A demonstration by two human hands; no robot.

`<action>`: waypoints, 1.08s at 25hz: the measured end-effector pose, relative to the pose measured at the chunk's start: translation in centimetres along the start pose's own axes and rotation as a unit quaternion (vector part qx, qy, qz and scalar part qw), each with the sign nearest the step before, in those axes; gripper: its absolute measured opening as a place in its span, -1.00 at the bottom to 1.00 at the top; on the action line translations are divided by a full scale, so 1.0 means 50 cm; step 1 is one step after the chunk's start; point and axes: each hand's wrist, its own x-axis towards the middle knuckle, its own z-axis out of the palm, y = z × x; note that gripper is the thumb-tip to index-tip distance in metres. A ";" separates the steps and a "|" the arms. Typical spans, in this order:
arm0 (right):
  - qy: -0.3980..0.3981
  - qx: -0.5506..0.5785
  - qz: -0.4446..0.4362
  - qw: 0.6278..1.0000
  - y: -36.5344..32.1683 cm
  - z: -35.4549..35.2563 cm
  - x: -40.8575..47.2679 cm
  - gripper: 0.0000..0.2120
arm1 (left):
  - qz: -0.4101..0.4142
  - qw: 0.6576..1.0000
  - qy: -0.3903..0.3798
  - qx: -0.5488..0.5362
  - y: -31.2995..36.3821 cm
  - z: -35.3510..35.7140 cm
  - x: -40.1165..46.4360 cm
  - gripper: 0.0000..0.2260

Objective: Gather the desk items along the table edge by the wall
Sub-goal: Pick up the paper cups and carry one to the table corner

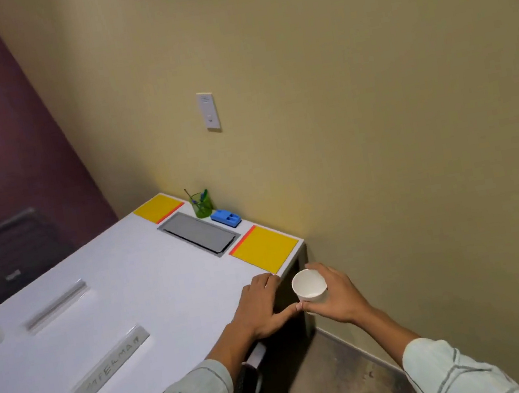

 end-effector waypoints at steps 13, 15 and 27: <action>-0.247 0.003 -0.120 0.962 -0.132 0.276 0.302 -0.16 | -0.379 0.925 -0.025 -0.012 -0.288 0.033 -0.110 -0.10; -0.266 -0.002 -0.138 0.954 -0.156 0.320 0.332 -0.16 | -0.404 0.914 -0.028 -0.016 -0.314 0.044 -0.117 -0.08; -0.406 -0.042 -0.227 0.884 -0.177 0.568 0.466 -0.23 | -0.536 0.835 -0.060 -0.103 -0.395 0.121 -0.051 -0.06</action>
